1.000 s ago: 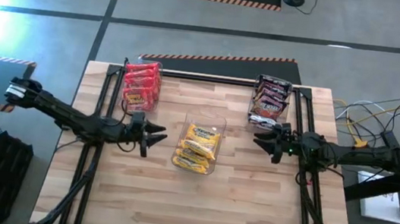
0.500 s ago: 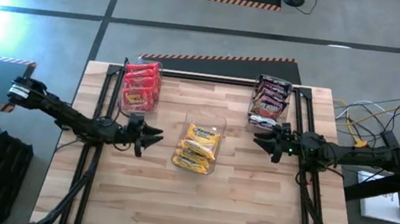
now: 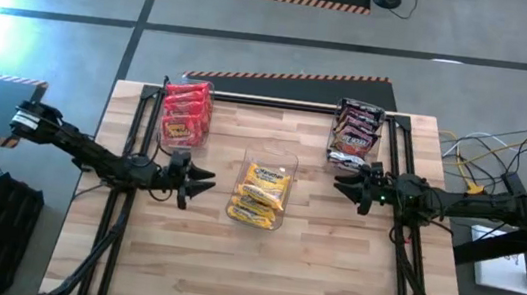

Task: Sort Maruchan noodles
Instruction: Return to Home Position

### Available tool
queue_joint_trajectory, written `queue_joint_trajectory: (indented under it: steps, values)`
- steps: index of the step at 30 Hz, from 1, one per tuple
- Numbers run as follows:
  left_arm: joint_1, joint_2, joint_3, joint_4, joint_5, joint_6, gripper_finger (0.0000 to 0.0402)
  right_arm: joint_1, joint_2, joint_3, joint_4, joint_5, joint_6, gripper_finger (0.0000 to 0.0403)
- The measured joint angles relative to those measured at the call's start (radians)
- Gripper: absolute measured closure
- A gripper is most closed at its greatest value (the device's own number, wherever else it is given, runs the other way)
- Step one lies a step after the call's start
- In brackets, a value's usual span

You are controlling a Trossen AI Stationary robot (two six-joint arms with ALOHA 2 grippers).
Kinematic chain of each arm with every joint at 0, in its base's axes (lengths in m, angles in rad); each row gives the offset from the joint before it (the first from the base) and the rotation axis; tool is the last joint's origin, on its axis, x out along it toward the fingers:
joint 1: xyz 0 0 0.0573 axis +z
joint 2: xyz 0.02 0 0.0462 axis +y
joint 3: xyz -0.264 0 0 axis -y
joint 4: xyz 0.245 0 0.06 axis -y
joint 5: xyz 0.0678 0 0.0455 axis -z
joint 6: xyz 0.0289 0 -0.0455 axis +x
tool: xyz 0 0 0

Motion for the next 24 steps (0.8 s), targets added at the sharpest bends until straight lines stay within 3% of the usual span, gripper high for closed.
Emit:
queue_joint_trajectory:
  steps: [13, 24]
  values:
    - [-0.002, 0.003, 0.000, -0.070, 0.055, 0.006, 0.0249, 0.000, 0.000, 0.000, 0.000, 0.000, 0.000, 0.0232]
    - [-0.001, -0.255, -0.006, -0.580, -0.036, -0.119, 0.0249, 0.000, 0.000, 0.000, -0.001, 0.000, -0.001, 0.0232]
